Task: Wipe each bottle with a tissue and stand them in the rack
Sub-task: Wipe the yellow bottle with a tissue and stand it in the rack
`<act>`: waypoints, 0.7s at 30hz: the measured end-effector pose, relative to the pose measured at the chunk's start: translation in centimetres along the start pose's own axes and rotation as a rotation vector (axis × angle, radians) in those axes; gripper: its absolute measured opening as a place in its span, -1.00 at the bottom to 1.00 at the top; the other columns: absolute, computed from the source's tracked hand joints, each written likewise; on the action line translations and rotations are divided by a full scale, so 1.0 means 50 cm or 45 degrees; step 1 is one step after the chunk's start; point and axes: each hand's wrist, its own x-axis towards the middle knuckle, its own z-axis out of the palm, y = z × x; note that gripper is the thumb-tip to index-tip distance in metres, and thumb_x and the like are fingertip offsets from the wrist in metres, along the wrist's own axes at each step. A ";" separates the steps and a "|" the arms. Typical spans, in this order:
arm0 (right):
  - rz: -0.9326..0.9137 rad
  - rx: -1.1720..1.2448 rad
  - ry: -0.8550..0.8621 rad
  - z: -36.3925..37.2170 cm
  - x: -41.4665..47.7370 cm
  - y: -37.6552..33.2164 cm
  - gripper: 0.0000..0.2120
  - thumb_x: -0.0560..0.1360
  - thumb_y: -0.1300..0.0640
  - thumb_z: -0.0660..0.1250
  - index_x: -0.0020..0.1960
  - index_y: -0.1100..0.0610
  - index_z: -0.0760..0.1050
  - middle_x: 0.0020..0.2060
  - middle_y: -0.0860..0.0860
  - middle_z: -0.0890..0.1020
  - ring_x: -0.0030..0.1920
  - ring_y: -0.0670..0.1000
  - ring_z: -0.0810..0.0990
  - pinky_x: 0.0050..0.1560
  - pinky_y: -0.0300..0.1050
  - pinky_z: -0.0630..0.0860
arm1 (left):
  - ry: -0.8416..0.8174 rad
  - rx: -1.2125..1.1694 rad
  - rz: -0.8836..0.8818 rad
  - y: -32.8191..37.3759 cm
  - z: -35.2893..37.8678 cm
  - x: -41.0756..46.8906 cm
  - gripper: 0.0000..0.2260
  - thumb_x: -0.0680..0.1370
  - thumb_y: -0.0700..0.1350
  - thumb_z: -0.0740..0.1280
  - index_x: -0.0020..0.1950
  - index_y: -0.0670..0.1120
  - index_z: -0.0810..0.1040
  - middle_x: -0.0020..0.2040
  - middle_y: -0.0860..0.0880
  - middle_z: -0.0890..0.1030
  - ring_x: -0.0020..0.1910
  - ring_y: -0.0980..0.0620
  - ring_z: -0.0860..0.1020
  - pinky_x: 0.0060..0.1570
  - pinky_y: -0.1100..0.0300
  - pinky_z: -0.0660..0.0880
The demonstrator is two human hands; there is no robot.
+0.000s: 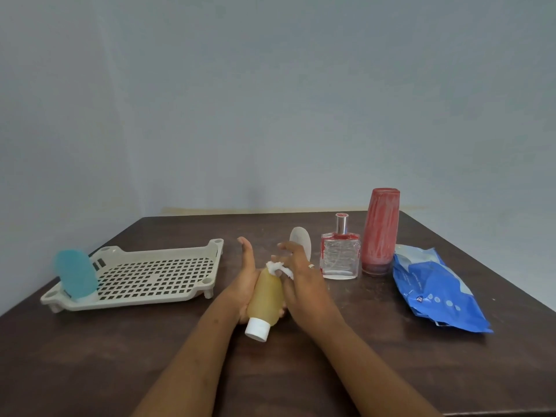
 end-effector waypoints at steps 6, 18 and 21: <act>-0.321 -0.125 -0.073 0.003 -0.017 -0.011 -0.86 0.56 0.01 0.22 0.04 0.04 0.46 0.01 -0.12 0.55 0.03 -0.17 0.48 0.05 -0.30 0.41 | 0.010 -0.018 0.062 -0.001 -0.007 0.005 -0.08 0.35 0.57 -0.22 -0.29 -0.09 0.70 -0.23 -0.14 0.67 -0.23 -0.06 0.67 -0.15 0.09 0.54; -0.060 -0.110 0.076 -0.007 0.004 0.014 -0.67 0.57 0.25 0.22 0.29 0.02 0.48 -0.02 -0.02 0.58 -0.10 -0.23 0.47 -0.06 -0.60 0.28 | -0.126 -0.104 0.038 -0.007 -0.001 0.014 -0.02 0.27 0.59 -0.23 -0.17 -0.15 0.68 -0.37 -0.21 0.55 -0.51 -0.10 0.52 -0.50 0.16 0.52; -0.061 -0.147 0.008 -0.001 0.007 0.014 -0.69 0.59 0.24 0.18 0.30 0.10 0.48 0.08 0.05 0.54 -0.10 -0.18 0.48 -0.10 -0.60 0.31 | -0.122 -0.096 0.052 -0.008 -0.003 0.014 -0.05 0.20 0.59 -0.16 -0.09 -0.17 0.61 -0.36 -0.21 0.54 -0.50 -0.11 0.53 -0.50 0.15 0.53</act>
